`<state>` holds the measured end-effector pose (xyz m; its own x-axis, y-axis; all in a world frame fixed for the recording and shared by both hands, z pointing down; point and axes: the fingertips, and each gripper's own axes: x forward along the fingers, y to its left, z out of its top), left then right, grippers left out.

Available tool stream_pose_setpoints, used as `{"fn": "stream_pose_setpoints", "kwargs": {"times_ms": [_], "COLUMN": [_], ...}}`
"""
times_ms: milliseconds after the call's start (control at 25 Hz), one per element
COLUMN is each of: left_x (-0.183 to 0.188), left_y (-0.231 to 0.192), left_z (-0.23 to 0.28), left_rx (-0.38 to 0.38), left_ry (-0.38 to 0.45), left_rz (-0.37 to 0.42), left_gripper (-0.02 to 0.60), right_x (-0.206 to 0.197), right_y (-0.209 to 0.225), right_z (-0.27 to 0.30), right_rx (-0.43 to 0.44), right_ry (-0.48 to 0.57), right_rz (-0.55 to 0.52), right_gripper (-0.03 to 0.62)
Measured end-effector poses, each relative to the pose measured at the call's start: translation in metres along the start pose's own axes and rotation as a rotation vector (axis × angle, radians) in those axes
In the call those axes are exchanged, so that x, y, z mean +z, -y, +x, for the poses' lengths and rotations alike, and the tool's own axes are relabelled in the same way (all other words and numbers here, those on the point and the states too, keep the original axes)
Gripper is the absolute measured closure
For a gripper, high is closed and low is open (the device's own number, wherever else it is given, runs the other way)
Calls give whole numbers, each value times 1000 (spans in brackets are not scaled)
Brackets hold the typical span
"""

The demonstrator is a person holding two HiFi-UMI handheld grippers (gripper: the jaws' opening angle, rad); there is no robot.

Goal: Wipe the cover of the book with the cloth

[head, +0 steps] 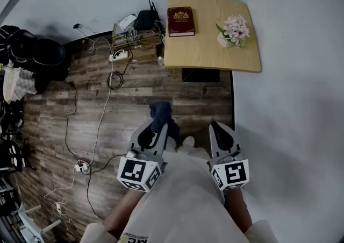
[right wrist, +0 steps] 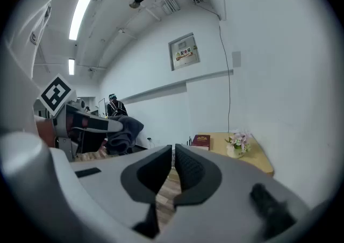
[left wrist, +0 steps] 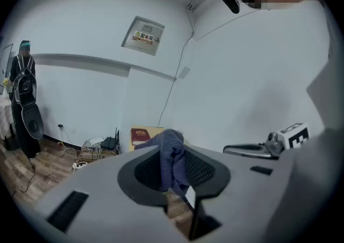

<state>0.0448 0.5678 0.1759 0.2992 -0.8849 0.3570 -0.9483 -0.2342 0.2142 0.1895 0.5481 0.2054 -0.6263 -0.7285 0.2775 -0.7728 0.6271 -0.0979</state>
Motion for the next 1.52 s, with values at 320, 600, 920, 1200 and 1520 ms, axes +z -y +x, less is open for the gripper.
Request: {"fn": "stream_pose_setpoints", "kwargs": {"times_ms": [320,600,920,1200,1520], "left_x": [-1,-1,13,47,124], "left_y": [2,0,-39,-116,-203], "left_z": [-2,5,46,139,256], "left_rx": [-7,-11,4,-13,-121], "left_ry": [-16,-28,-49,-72,-105], "left_rz": [11,22,13,-62,-51], "left_gripper": [485,485,485,485,485], "right_x": [2,-7,-4,22,67], "right_y": [-7,3,16,45,81], "right_z": [1,10,57,164,311], "right_rx": [23,20,20,21,-56], "right_ry": [5,-37,-72,-148,-229], "right_rz": [56,46,56,58,84], "right_gripper": [551,549,549,549,549]}}
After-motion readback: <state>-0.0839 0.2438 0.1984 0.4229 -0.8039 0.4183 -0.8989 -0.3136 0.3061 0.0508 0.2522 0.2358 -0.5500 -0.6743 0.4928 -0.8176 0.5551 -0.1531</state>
